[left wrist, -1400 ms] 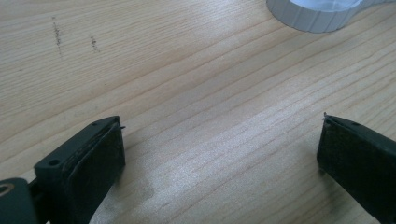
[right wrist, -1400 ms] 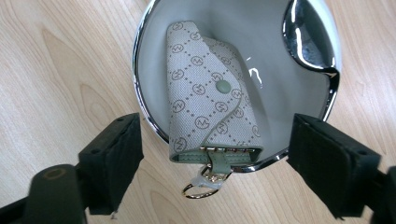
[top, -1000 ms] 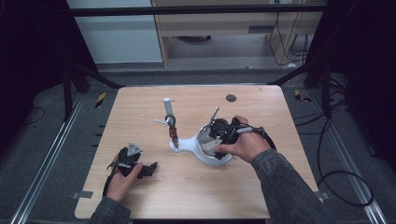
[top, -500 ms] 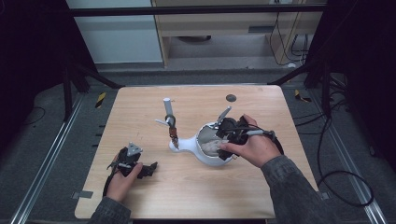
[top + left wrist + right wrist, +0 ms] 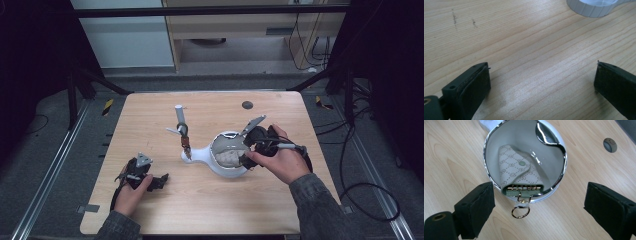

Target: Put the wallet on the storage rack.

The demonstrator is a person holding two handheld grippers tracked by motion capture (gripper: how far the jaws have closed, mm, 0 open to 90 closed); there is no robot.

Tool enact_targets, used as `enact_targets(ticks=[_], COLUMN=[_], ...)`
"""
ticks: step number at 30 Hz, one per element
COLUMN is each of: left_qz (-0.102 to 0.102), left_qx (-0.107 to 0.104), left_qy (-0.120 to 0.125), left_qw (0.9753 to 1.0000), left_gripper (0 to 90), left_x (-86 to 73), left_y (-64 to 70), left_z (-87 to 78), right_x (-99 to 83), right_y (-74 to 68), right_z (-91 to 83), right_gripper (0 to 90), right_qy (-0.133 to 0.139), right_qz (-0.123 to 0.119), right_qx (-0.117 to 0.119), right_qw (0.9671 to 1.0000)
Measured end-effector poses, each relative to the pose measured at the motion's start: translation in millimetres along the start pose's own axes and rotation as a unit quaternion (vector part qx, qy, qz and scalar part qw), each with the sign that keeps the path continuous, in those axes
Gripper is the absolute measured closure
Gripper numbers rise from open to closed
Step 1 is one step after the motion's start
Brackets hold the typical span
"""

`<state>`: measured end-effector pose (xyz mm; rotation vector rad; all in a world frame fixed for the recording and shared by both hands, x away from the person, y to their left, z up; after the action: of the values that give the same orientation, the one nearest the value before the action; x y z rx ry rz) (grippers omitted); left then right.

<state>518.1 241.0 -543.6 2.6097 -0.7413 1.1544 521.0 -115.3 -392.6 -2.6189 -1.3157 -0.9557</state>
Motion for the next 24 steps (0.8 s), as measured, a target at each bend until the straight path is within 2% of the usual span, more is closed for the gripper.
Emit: enact_targets(ticks=[9,12,24], left_qz=[0.0,0.0,-0.001], left_qx=[0.0,0.0,0.0], left_qy=[0.0,0.0,0.0], left_qw=[1.0,1.0,1.0], left_gripper=[0.0,0.0,0.0], left_x=[-0.1,-0.1,-0.1], left_y=[0.3,0.3,0.4], left_z=[0.1,0.0,0.1], right_x=[-8.5,-12.8,-36.8], right_y=[6.8,8.1,14.8], right_z=[-3.1,-4.5,-1.6], right_gripper=[9.2,8.4,6.5], right_qy=[0.02,0.031,0.039], right_qz=[0.018,0.034,0.061], right_qx=[-0.01,-0.005,-0.01], right_qw=[0.9996,0.9989,0.9973])
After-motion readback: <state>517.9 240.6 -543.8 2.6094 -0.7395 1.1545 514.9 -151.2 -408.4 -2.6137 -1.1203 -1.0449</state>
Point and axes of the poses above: each handheld gripper's, and its own axes: z roughly forward along the jaws, x roughly out of its top, y roughly to its right, the point moved 5 cm from there along z, roughly forward along the jaws, and after that the axes turned 2 degrees about y, right-handed, at the moved point
